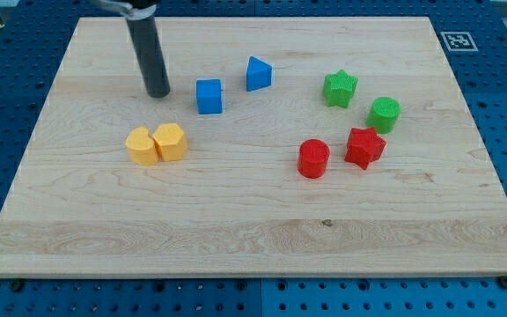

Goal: Point your arm to the yellow heart

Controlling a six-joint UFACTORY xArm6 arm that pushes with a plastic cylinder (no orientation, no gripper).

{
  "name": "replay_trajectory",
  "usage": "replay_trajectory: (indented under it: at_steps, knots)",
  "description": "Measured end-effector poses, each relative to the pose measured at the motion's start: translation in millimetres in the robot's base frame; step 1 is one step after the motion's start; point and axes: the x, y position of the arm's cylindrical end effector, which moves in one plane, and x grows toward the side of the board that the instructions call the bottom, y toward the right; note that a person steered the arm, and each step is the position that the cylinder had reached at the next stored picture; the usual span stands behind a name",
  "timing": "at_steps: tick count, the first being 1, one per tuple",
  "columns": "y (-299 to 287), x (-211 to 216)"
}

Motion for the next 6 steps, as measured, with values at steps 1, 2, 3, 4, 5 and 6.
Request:
replay_trajectory:
  at_steps: [1,2,3,4,5,6]
  knots:
    - [-16.4,41.9]
    - [-32.6,61.8]
    - [-34.7,63.4]
    - [-36.6,99.2]
    - [-36.6,99.7]
    - [-25.1,99.7]
